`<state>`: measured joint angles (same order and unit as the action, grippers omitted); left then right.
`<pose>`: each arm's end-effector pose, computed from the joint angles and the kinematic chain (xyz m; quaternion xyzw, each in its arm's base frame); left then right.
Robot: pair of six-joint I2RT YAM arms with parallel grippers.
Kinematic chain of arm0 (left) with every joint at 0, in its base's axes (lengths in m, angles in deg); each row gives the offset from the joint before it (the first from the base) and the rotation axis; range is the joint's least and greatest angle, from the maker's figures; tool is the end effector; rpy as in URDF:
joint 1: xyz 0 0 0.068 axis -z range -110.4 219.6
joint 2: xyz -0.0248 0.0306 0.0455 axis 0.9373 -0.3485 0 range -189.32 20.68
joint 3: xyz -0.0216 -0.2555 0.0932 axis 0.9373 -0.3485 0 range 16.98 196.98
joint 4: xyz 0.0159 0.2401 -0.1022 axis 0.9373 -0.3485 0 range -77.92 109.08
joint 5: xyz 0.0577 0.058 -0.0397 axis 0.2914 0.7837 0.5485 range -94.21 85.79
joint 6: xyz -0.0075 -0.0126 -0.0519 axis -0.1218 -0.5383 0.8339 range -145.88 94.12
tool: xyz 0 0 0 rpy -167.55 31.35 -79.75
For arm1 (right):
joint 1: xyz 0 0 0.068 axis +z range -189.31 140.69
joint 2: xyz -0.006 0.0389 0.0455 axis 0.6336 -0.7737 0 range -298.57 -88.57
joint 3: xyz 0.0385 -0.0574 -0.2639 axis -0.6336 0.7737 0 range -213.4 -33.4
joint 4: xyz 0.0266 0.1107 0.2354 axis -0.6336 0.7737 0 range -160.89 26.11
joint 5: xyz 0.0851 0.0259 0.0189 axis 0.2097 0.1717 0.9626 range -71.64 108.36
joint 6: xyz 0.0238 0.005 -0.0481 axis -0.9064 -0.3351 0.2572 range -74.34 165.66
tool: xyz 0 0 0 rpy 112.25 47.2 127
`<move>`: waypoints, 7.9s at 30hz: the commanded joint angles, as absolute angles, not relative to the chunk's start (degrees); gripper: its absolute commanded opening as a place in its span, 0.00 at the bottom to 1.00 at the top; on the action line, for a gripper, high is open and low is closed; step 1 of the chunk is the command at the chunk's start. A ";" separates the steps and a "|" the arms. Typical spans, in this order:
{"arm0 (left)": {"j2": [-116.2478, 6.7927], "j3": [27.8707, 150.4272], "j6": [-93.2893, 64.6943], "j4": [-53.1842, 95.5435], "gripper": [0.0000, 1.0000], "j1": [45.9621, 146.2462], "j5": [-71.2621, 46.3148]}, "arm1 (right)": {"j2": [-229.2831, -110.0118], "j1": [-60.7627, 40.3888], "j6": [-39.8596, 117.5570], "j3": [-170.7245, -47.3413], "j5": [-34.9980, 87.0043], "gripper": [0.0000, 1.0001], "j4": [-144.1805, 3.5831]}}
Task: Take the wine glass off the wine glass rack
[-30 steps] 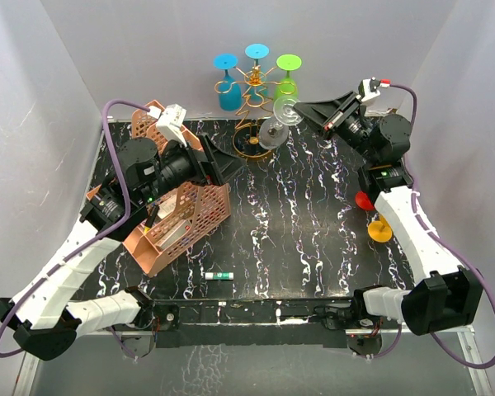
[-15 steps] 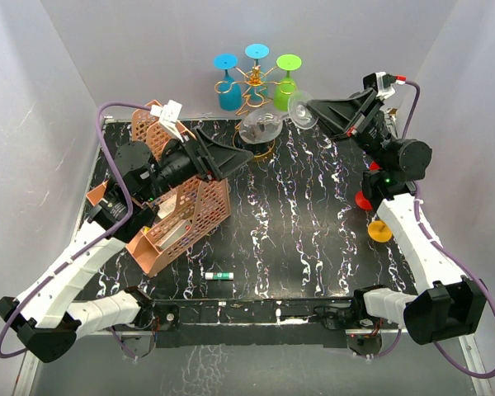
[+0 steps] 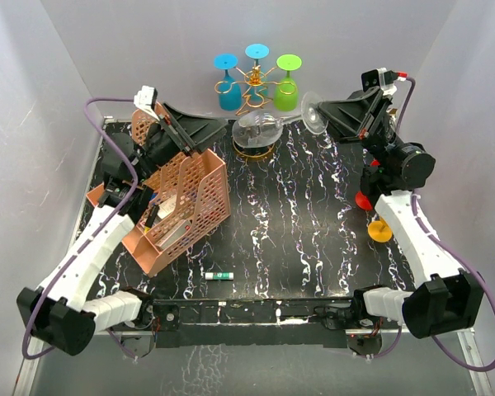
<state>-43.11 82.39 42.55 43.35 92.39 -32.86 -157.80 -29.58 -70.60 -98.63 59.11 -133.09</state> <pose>0.2159 -0.1092 0.4632 -0.0062 0.5553 -0.6786 0.4807 0.2210 0.0615 0.4889 0.0055 0.4220 0.8466 0.3243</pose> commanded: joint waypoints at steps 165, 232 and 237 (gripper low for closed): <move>-69.20 107.58 3.89 -34.52 0.31 123.13 5.24 | -142.09 -29.29 21.42 -93.97 28.23 0.99 -68.45; -33.52 96.21 -15.05 -7.06 0.97 123.07 24.79 | -218.66 -31.62 -8.17 -165.64 18.07 0.77 -66.94; -34.26 96.36 -14.95 -7.03 0.97 123.06 24.50 | -220.34 -31.64 -7.87 -167.27 17.88 0.69 -66.89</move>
<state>-34.24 94.43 -13.95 -7.95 123.30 23.47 -219.76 -31.48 -7.85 -163.11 19.44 -64.65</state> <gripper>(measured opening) 0.970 0.716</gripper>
